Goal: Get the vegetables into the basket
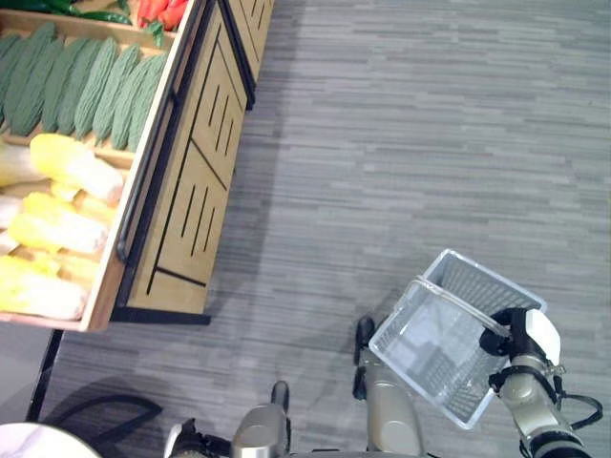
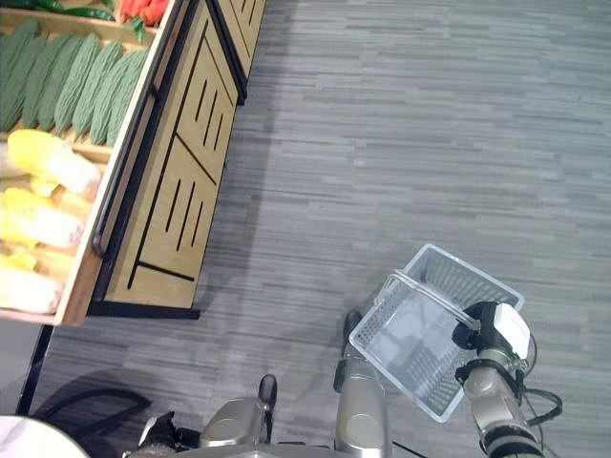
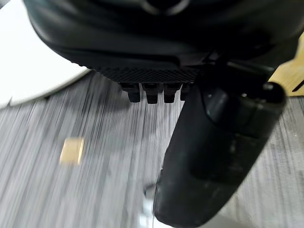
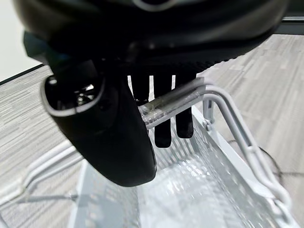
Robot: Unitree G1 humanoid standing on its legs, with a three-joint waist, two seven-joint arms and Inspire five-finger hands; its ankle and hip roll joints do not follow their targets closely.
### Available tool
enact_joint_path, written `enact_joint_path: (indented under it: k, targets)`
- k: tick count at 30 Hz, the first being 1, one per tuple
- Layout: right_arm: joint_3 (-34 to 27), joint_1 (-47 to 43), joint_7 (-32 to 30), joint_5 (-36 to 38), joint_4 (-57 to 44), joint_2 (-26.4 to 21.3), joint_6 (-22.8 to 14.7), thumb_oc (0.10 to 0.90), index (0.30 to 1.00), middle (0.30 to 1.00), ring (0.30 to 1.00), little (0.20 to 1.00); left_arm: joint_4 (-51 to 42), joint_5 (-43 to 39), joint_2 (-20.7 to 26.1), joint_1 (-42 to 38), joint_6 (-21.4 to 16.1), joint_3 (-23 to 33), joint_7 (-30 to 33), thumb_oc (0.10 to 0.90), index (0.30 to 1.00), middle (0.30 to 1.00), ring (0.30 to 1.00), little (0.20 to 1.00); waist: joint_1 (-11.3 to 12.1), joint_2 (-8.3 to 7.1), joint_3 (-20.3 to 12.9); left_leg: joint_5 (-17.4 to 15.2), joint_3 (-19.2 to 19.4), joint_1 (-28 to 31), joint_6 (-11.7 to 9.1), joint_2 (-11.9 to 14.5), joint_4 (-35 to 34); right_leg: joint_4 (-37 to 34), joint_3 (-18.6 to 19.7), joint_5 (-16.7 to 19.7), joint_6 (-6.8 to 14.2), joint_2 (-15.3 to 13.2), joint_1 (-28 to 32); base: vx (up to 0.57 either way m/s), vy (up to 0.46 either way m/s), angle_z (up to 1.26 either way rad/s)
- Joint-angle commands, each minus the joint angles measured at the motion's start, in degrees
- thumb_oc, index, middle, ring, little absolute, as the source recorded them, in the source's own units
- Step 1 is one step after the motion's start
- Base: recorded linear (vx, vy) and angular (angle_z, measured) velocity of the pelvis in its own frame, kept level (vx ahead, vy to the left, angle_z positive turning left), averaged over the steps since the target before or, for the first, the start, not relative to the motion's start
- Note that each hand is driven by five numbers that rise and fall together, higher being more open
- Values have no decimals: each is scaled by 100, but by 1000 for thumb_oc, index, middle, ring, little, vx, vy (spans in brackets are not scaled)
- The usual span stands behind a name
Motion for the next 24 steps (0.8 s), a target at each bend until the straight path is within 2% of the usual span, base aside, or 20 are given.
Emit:
enact_joint_path:
  k: [1,2,3,4,5,7,8,9,10,14,15,16,18,19,20,22,24]
  targets:
    - [-317,42,-452,-146,-602,-817,-279,400,300,300,300,300,-162,-265,371,121,43,-58,155,900,1000,1000,1000,1000,106,-302,-251,409,221,-410,-68,-340,1076,-184,142,-8,598,-335,64,115,-176,44]
    - [-317,42,-452,-146,-601,-818,-280,400,300,300,300,300,-163,-266,370,121,44,-58,156,900,1000,1000,1000,1000,93,-297,-255,398,207,-432,-71,-337,1105,-180,128,-12,594,-335,60,116,-218,34]
    - [-393,132,-514,-92,-751,-859,-300,400,300,300,300,300,-242,-384,334,64,40,-86,224,900,1000,1000,1000,1000,135,-274,-159,694,402,-778,-122,-236,1545,-158,9,-240,455,-285,278,76,-165,29]
    - [-398,134,-512,-93,-755,-854,-298,400,300,300,300,300,-243,-385,337,62,41,-88,224,900,1000,1000,1000,1000,115,-299,-178,730,389,-807,-115,-269,1527,-170,-2,-223,459,-318,258,139,-314,40]
    - [-534,296,-617,4,-812,-848,-289,400,300,300,300,300,-417,-425,321,-17,52,-204,267,900,1000,1000,1000,1000,137,-264,-54,776,693,-1255,-53,-112,1511,-164,-138,-449,362,-301,477,87,-212,48]
    - [-680,438,-727,101,-832,-809,-296,400,300,300,300,300,-378,-350,308,-134,78,-308,285,900,1000,1000,1000,1000,118,-234,-12,622,1071,-1738,43,-94,1073,-228,-317,-590,365,-336,659,157,-206,98]
    - [-709,482,-747,104,-861,-784,-298,400,300,300,300,300,-348,-310,310,-174,88,-330,290,900,1000,1000,1000,1000,115,-226,-11,585,1111,-1845,72,-127,901,-237,-353,-633,370,-332,692,376,-39,127]
    - [-781,587,-893,252,-765,-633,-315,400,300,300,300,300,-333,-161,319,-163,126,-371,335,900,1000,1000,1000,1000,108,-98,-101,1271,1588,-1964,-25,136,-350,-367,-497,-717,433,-221,921,415,49,86]
    - [-786,612,-899,269,-762,-597,-314,400,300,300,300,300,-326,-132,334,-151,138,-362,334,900,1000,1000,1000,1000,130,-85,-123,1498,1741,-1968,-94,245,-609,-418,-537,-745,442,-198,1029,373,61,38]
    - [-731,626,-883,238,-783,-544,-285,400,300,300,300,300,-270,-99,377,-97,166,-328,349,900,1000,1000,1000,1000,227,-114,-186,1789,1724,-1870,-196,436,-988,-440,-534,-833,493,-187,1314,275,100,-13]
    - [-707,652,-825,187,-844,-516,-261,400,300,300,300,300,-245,-79,374,-61,188,-299,338,900,1000,1000,1000,1000,230,-128,-242,1693,1825,-1726,-148,429,-1129,-425,-517,-898,541,-184,1391,458,326,-37]
    - [-699,577,-854,153,-767,-461,-201,400,300,300,300,300,-167,60,377,-58,225,-316,366,900,1000,1000,1000,1000,230,-186,-341,1619,1942,-1663,-32,314,-1059,-344,-416,-905,618,-336,1488,351,284,-32]
    - [-703,544,-851,181,-761,-424,-199,400,300,300,300,300,-154,112,377,-62,224,-333,358,900,1000,1000,1000,1000,239,-241,-361,1544,2005,-1635,8,259,-1014,-333,-399,-891,662,-422,1532,286,313,-26]
    - [-549,343,-858,190,-536,-325,-201,400,300,300,300,300,-187,105,444,-96,211,-315,400,900,1000,1000,1000,1000,310,-356,-407,1257,2051,-1581,185,132,-852,-4,-295,-876,769,-642,1495,244,309,-20]
    - [-543,335,-860,191,-529,-324,-204,400,300,300,300,300,-187,105,447,-97,212,-311,400,900,1000,1000,1000,1000,311,-363,-408,1252,2057,-1585,189,127,-847,11,-288,-883,772,-651,1484,223,309,-9]
    - [-371,163,-843,177,-452,-279,-187,400,300,300,300,300,-277,0,529,-146,209,-275,456,900,1000,1000,1000,1000,348,-423,-392,1061,2067,-1475,368,7,-814,790,-230,-703,826,-839,1243,111,201,16]
    - [-259,55,-846,165,-401,-228,-187,400,300,300,300,300,-362,-82,605,-185,211,-247,506,900,1000,1000,1000,1000,331,-444,-316,968,2022,-1289,460,-75,-860,1420,-95,-372,867,-899,919,120,171,8]
